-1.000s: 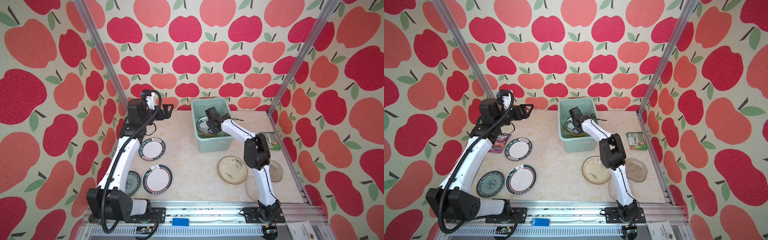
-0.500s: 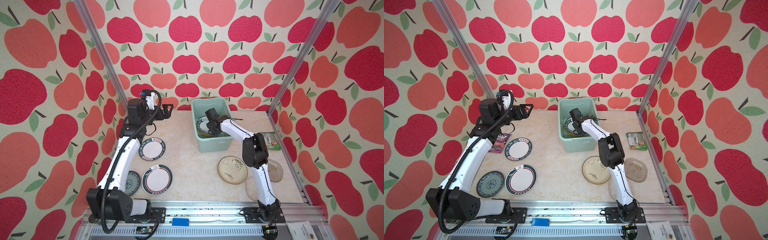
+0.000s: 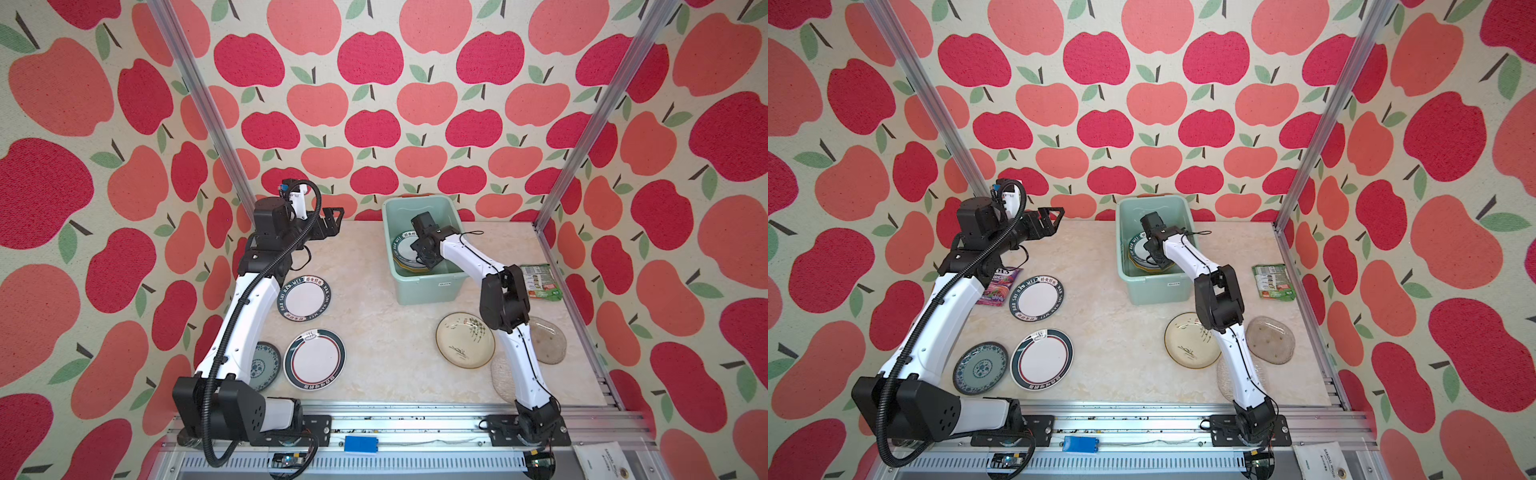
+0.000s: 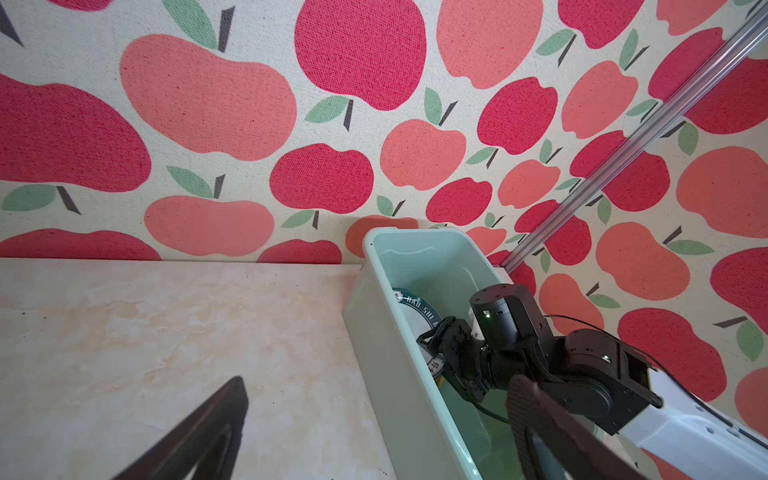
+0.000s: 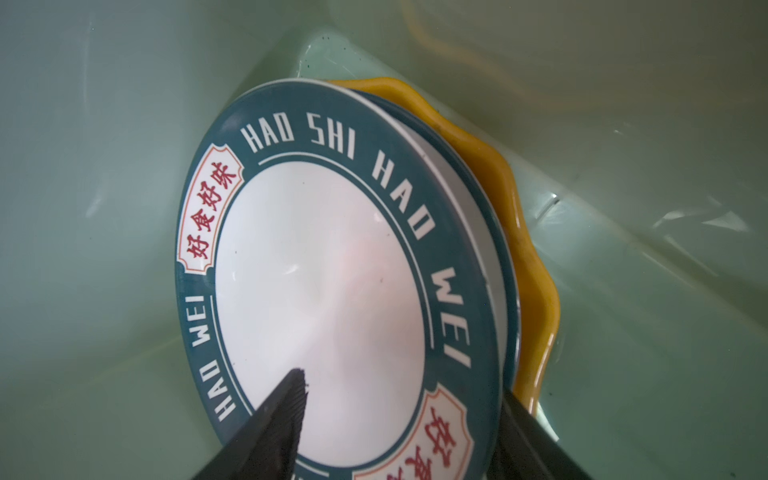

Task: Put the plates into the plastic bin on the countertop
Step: 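Open the right gripper to release the green-rimmed plate onto the stack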

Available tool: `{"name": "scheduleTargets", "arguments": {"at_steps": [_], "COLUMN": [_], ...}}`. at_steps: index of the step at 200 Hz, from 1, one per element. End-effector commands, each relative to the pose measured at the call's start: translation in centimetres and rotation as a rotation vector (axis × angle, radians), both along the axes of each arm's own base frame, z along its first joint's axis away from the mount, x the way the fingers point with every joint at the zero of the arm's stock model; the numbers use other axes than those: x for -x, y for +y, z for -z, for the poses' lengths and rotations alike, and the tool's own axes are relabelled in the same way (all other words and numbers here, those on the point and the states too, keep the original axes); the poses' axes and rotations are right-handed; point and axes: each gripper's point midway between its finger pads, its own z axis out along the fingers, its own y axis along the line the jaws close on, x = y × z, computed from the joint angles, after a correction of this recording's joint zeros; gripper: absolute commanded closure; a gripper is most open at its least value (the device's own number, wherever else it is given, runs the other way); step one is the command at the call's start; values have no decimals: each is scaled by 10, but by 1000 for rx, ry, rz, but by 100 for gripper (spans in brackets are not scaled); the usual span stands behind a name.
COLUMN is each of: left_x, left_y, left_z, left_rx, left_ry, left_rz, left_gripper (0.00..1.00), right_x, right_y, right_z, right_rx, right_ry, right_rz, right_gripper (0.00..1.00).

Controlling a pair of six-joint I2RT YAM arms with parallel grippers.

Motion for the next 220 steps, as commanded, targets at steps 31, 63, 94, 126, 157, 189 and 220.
{"name": "scheduleTargets", "arguments": {"at_steps": [31, 63, 94, 126, 157, 189, 220], "left_x": [2, 1, -1, -3, -1, 5, 25], "left_y": [14, 14, 17, 18, 21, 40, 75], "left_z": [-10, -8, -10, -11, -9, 9, 43], "left_rx": [-8, -8, -11, -23, -35, -74, -137], "left_ry": [-41, -37, -46, -54, -47, 60, 280], "left_rz": [-53, -55, -62, -66, -83, -188, -372], "left_gripper": [1, 1, 1, 1, 1, 1, 1], "right_x": [9, 17, 16, 14, 10, -5, -13], "right_y": [-12, -16, -21, -24, -24, -14, 6], "right_z": [5, 5, -3, -21, -47, -99, -159], "right_rx": [67, 94, 120, 162, 186, 227, 321], "right_ry": [127, 162, 155, 120, 49, -124, -345], "right_rz": [-69, -85, -97, -123, -142, -231, -429], "right_gripper": [29, 26, 25, 24, 25, 26, 27]}}
